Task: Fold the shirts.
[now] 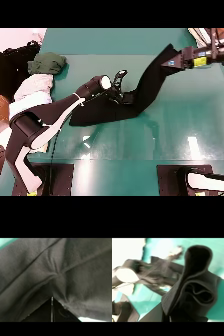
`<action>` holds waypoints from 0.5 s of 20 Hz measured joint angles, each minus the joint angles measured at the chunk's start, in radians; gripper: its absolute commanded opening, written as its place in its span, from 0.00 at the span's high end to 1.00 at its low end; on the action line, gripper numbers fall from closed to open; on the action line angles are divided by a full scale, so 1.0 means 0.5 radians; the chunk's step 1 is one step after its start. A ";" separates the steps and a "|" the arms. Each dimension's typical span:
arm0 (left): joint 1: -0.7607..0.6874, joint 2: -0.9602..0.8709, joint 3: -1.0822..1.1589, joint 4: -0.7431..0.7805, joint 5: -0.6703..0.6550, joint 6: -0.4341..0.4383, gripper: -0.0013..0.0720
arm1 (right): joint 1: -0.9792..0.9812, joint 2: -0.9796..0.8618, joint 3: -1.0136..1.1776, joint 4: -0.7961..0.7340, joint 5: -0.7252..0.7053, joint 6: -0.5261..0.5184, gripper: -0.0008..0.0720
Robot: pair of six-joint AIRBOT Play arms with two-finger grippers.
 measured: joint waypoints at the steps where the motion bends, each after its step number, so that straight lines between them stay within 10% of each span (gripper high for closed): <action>1: -0.002 -0.009 0.007 -0.004 0.008 0.005 0.95 | 0.060 0.002 0.008 0.014 -0.015 0.002 0.97; 10: 0.372 0.319 0.026 0.284 -0.220 0.026 0.95 | 0.556 -0.023 0.024 0.053 -0.235 -0.067 0.97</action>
